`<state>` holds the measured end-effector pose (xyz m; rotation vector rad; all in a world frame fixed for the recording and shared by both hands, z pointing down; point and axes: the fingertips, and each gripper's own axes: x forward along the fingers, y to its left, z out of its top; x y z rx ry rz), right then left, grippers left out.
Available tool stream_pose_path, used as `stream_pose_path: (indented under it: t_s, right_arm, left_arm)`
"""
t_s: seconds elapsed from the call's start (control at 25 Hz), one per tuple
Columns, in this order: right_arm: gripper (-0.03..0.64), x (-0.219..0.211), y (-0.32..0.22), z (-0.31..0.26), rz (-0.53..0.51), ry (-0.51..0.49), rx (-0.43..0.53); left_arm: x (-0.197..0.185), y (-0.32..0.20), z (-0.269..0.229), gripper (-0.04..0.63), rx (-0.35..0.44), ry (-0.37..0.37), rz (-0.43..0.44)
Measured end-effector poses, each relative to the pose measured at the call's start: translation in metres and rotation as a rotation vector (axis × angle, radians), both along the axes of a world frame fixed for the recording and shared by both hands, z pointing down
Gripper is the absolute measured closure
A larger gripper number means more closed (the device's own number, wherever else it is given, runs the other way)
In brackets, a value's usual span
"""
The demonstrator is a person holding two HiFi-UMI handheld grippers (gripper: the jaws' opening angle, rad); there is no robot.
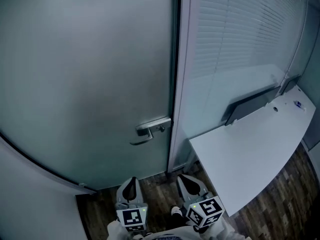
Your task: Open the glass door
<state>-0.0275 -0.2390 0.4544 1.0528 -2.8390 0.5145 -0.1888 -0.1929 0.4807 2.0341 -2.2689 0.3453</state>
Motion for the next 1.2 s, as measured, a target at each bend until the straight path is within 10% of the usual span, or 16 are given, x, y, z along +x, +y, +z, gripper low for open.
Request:
stream_pose_path:
  t_s: [0.76,0.92,1.2]
  right_arm:
    - [0.612,-0.015,-0.094,0.015,-0.155,-0.033,-0.043]
    - [0.612,-0.020,-0.100,0.014,-0.143,-0.031,-0.049]
    - [0.612,-0.014,-0.106,0.013,-0.097,-0.020,-0.046]
  left_arm:
    - [-0.019,-0.072,0.017,0.589,-0.098,-0.165,-0.184]
    - [-0.030,-0.084,0.027,0.506,-0.142,-0.193,-0.155]
    - [-0.039,-0.106,0.043,0.396,-0.231,-0.454,-0.076]
